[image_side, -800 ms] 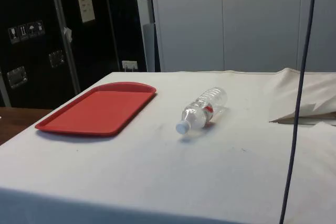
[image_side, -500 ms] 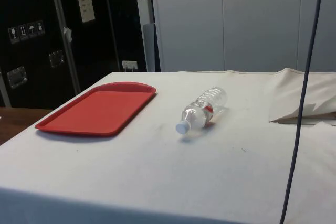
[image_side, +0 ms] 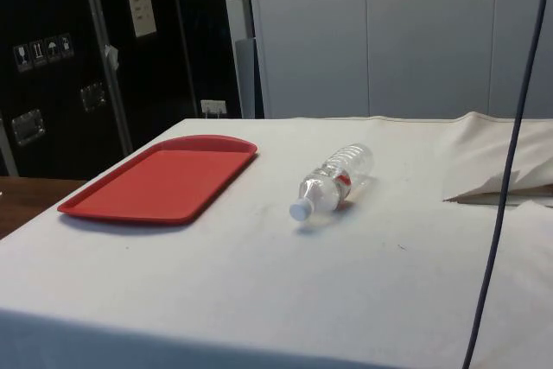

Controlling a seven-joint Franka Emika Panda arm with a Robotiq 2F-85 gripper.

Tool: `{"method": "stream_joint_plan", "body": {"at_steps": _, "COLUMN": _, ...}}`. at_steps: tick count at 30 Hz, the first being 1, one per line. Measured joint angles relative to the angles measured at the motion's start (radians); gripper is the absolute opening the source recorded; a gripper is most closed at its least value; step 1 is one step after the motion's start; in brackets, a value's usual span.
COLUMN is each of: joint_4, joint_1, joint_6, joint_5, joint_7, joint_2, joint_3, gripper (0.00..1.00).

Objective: Place the bottle upright on the tray.

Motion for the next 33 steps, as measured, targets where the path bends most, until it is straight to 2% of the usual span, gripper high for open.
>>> {"method": "stream_joint_plan", "body": {"at_steps": 33, "joint_4": -0.165, "joint_1": 0.0, "joint_6": 0.072, "joint_5": 0.0, "joint_7": 0.001, "joint_2": -0.151, "joint_3": 0.023, "gripper": 1.0}}
